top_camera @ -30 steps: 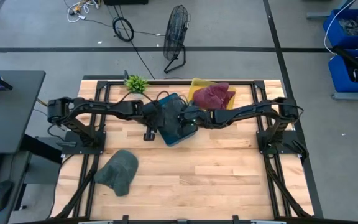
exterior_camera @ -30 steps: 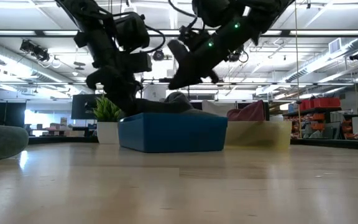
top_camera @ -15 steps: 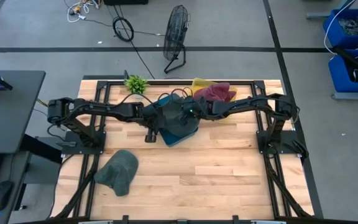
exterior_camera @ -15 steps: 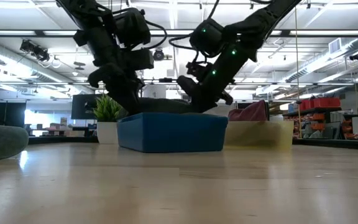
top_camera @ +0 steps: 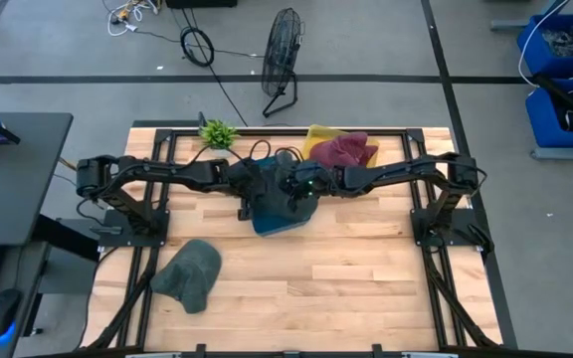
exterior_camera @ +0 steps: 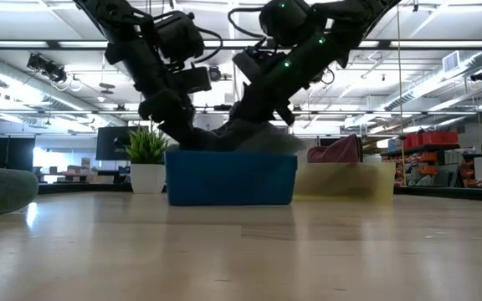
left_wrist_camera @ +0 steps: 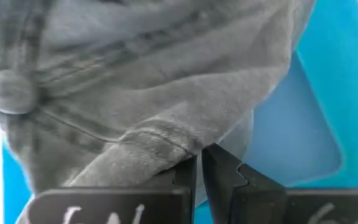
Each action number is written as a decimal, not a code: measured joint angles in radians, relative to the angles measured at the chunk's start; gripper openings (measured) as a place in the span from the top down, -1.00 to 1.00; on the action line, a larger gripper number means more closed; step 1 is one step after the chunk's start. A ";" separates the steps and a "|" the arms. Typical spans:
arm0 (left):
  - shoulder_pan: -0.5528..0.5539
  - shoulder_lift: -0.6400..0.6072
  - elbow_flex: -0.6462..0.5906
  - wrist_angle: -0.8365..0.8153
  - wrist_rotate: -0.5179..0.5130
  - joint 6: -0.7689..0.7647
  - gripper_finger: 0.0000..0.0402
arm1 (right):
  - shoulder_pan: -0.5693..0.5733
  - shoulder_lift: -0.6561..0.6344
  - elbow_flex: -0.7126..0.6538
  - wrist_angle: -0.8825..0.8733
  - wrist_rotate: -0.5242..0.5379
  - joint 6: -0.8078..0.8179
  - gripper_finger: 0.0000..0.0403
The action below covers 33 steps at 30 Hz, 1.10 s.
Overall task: Pick & Place hat
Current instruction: Put the right black cap into the blue bin
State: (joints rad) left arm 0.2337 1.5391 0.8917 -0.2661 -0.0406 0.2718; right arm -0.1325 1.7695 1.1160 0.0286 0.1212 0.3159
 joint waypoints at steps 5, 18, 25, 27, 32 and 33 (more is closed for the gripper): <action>-0.004 0.000 0.000 0.050 0.001 0.001 0.86 | 0.014 0.007 0.000 -0.030 -0.006 0.017 0.99; -0.016 0.000 0.000 0.098 0.000 0.012 0.86 | 0.020 0.019 0.000 -0.006 -0.035 0.060 0.99; -0.022 -0.023 0.000 0.057 -0.041 0.049 0.86 | 0.020 -0.005 0.000 0.049 -0.108 0.009 0.99; -0.027 -0.050 0.000 0.028 -0.071 0.054 0.86 | 0.022 -0.026 0.000 0.017 -0.115 0.009 0.97; -0.038 -0.137 0.002 -0.034 -0.091 0.053 0.86 | 0.036 -0.069 0.000 -0.075 -0.115 -0.002 0.89; -0.043 -0.154 0.002 -0.047 -0.091 0.054 0.86 | 0.039 -0.080 0.000 -0.094 -0.115 -0.006 0.87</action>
State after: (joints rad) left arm 0.1909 1.3849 0.8940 -0.3129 -0.1314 0.3255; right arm -0.0934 1.6896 1.1161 -0.0655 0.0063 0.3101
